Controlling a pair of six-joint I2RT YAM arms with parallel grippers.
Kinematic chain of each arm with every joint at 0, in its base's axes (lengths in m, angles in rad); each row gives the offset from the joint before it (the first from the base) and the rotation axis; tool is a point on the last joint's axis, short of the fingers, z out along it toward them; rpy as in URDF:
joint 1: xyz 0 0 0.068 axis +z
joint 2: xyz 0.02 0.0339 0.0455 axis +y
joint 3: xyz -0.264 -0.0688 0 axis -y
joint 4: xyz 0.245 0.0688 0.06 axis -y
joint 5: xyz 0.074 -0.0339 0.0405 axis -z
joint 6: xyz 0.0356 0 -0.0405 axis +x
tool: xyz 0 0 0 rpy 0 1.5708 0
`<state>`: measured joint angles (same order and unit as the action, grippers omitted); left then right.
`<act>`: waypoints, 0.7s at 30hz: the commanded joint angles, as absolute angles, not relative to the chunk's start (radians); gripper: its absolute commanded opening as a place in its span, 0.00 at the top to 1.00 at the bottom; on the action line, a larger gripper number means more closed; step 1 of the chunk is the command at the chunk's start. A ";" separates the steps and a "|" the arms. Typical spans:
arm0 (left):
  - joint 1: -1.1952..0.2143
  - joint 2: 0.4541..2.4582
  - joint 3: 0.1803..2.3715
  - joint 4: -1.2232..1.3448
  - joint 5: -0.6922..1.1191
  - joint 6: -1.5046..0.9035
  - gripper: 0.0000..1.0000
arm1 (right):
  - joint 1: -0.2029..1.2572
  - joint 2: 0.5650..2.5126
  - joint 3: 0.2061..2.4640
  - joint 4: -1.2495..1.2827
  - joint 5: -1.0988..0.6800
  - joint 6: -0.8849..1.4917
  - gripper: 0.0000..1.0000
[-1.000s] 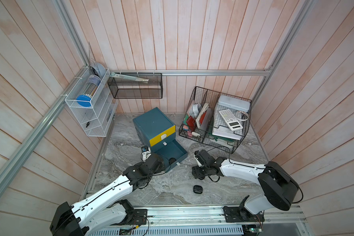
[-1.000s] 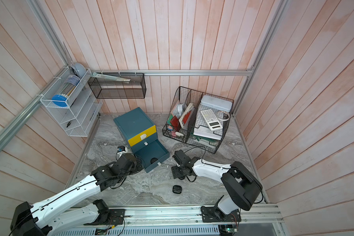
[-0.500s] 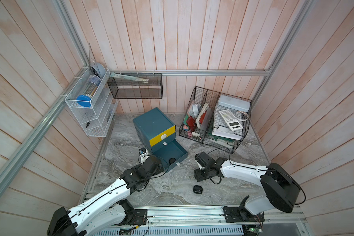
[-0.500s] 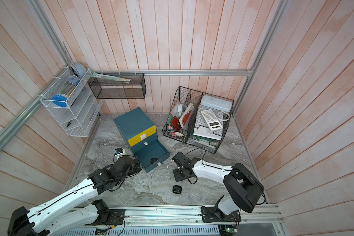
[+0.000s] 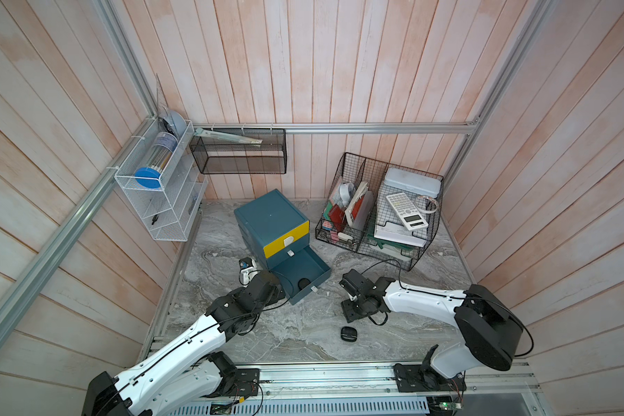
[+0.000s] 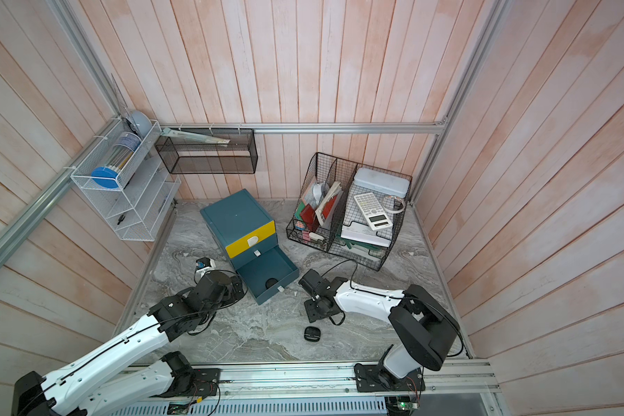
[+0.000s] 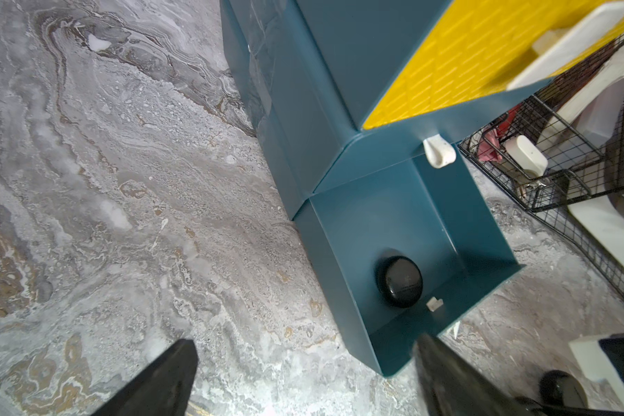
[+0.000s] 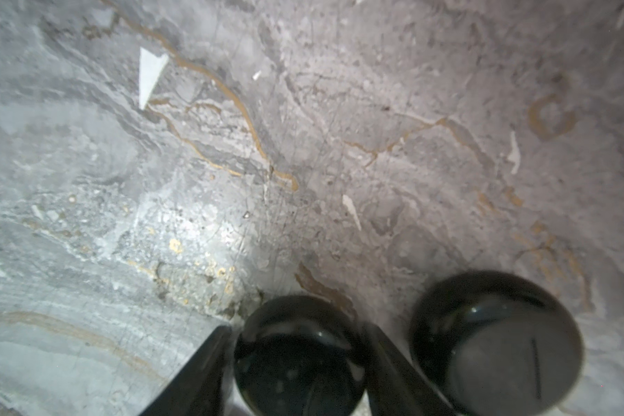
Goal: Put the bluetooth earphones in the drawer according to color
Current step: Pick up the Bluetooth earphone from the center of the board.
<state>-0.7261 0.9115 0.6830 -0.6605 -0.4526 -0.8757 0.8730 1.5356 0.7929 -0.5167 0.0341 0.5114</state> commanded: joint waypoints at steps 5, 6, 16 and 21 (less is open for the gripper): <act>-0.713 0.886 0.676 -0.674 -0.470 -0.859 0.00 | 0.890 1.565 0.790 -0.636 0.021 0.545 0.58; -0.713 0.885 0.675 -0.673 -0.470 -0.859 0.00 | 0.891 1.562 0.791 -0.637 0.024 0.545 0.59; -0.710 0.866 0.674 -0.664 -0.481 -0.859 0.00 | 0.890 1.532 0.875 -0.605 0.075 0.509 0.60; -0.710 0.830 0.651 -0.647 -0.494 -0.865 0.00 | 0.891 1.538 0.996 -0.619 0.117 0.453 0.60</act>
